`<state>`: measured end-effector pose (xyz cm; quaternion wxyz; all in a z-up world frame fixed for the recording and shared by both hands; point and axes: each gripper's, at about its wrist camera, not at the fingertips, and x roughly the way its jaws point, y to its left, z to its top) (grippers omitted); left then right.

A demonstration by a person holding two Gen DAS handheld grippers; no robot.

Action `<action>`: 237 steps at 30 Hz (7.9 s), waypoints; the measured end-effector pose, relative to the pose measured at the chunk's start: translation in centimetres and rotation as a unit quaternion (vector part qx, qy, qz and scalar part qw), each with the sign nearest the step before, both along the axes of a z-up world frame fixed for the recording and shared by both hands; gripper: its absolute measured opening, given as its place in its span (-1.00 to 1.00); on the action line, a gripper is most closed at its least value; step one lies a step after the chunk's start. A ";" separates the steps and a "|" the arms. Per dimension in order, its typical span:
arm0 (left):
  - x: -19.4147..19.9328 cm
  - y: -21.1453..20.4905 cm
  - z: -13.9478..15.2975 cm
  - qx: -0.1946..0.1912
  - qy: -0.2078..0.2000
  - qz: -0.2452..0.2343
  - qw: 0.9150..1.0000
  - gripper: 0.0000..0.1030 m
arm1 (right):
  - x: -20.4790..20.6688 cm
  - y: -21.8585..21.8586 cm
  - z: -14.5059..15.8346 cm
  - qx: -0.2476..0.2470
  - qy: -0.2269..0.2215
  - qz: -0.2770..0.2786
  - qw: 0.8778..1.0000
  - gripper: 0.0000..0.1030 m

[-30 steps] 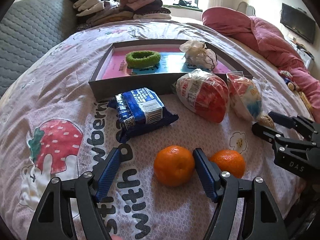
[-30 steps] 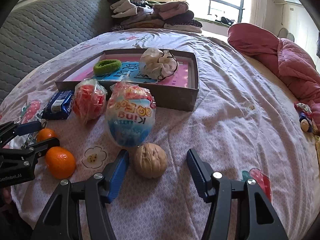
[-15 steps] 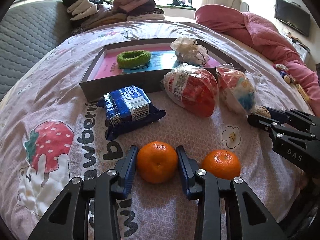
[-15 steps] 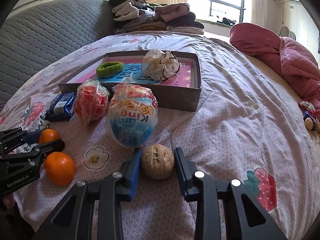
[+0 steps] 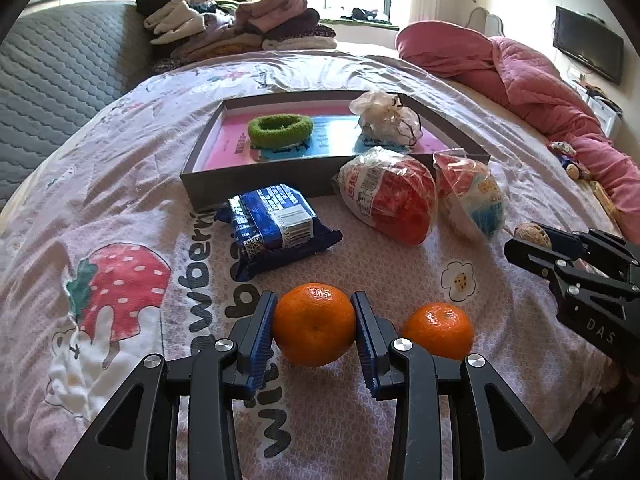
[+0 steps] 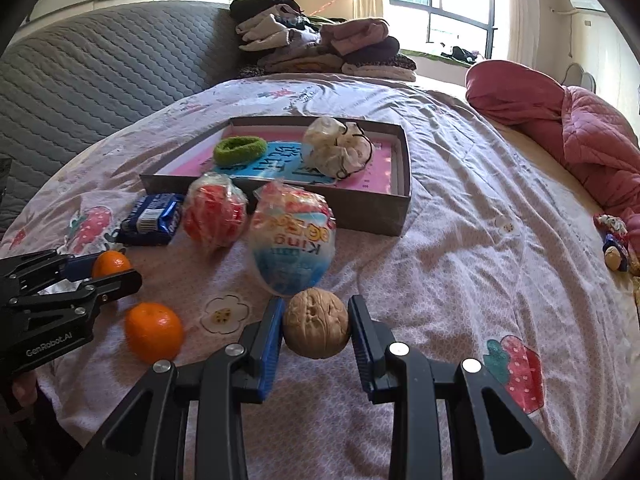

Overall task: Organize objects
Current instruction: 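Lift and carry tangerine with left gripper while right gripper carries walnut to tray, then lower tangerine into tray and open left gripper while right gripper releases walnut, then withdraw both grippers from the tray back toward the items on the bed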

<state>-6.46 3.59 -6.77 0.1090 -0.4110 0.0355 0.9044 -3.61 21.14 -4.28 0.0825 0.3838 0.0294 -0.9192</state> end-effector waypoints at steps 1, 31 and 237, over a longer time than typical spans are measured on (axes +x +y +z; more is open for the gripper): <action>0.1 0.0 0.1 0.001 0.001 0.000 1.000 -0.25 | 0.2 -0.1 0.2 0.001 0.002 0.001 1.000 -0.36; 4.8 -2.1 9.6 0.006 0.099 0.060 0.993 -0.25 | 5.3 -3.9 9.7 -0.001 0.102 0.019 0.995 -0.36; -12.6 -1.9 9.1 -0.010 0.036 0.061 0.997 0.34 | -11.8 -1.2 8.8 0.021 0.035 -0.033 0.999 -0.09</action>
